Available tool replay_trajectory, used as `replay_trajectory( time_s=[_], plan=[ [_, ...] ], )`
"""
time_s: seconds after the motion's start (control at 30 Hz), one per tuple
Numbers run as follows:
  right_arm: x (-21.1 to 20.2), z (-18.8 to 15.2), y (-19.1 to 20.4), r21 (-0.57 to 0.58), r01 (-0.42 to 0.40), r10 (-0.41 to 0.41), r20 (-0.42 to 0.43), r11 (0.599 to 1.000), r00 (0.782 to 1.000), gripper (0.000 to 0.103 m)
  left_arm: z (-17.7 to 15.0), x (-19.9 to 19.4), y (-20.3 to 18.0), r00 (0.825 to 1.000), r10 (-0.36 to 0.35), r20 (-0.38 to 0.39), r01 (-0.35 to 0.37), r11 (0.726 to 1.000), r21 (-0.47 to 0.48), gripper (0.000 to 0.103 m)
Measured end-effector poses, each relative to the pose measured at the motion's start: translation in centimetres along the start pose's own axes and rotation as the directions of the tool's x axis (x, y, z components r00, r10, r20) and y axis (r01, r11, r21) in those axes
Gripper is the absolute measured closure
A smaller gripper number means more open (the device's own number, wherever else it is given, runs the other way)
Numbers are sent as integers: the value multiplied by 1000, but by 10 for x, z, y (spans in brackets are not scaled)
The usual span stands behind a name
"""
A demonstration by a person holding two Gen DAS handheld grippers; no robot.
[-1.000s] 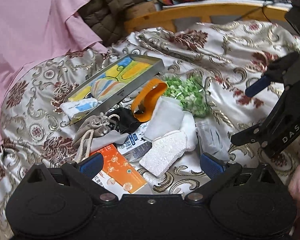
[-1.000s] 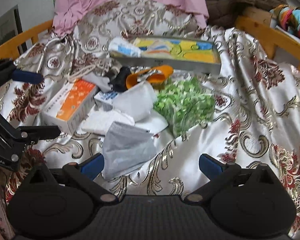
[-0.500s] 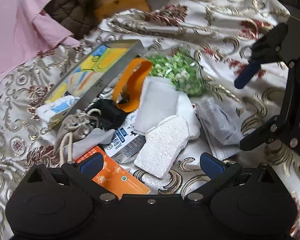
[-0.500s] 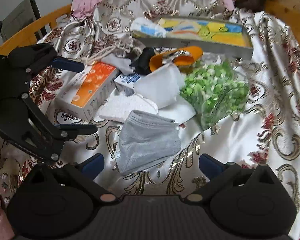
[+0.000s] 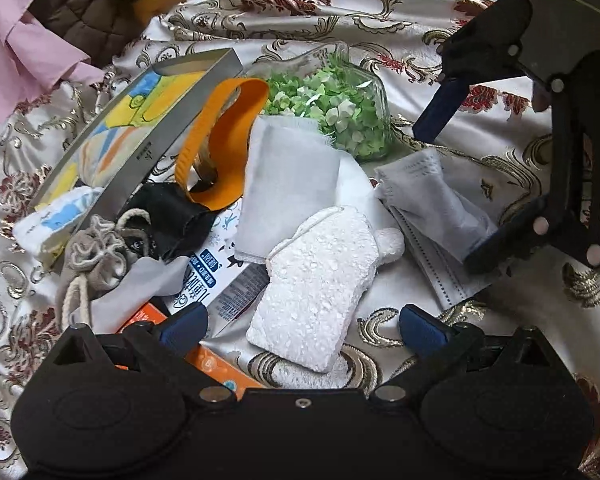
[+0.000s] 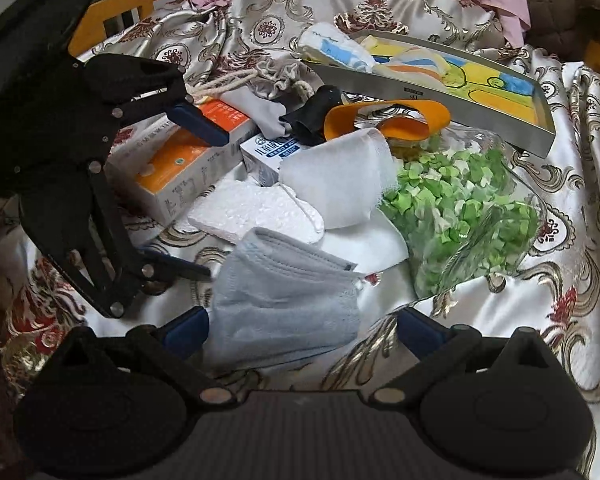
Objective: Organize soft objects
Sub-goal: 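Grasp the white textured pad with the left tool while the right tool grasps the grey mask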
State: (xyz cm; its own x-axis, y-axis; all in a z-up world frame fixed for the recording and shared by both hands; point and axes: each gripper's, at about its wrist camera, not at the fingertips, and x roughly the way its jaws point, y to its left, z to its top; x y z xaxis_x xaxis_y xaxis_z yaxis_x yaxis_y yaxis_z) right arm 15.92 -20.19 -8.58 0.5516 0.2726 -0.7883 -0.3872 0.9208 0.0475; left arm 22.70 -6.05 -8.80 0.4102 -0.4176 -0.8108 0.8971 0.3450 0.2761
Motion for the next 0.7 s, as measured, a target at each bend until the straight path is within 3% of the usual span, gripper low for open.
replay_trajectory(
  time_s=[0.2,0.37,0.47,0.5,0.7],
  plan=[
    [5,5,-17,55,-76,75,21,996,997,4,-1,9,6,999,-52,5,52,999,-15,4],
    [9,5,-18,51,-90,89,10,995,996,6,0,9,16,994,-111,4,111,992,-54,10],
    [9,5,-17,49,-93,92,23,994,995,8,-1,9,20,991,-131,7,131,988,-84,17],
    [8,5,-16,48,-93,91,27,995,995,9,-1,10,21,990,-141,2,141,986,-93,24],
    [12,3,-9,15,-66,65,14,998,998,13,-2,11,18,994,-110,2,110,991,-79,34]
  ],
)
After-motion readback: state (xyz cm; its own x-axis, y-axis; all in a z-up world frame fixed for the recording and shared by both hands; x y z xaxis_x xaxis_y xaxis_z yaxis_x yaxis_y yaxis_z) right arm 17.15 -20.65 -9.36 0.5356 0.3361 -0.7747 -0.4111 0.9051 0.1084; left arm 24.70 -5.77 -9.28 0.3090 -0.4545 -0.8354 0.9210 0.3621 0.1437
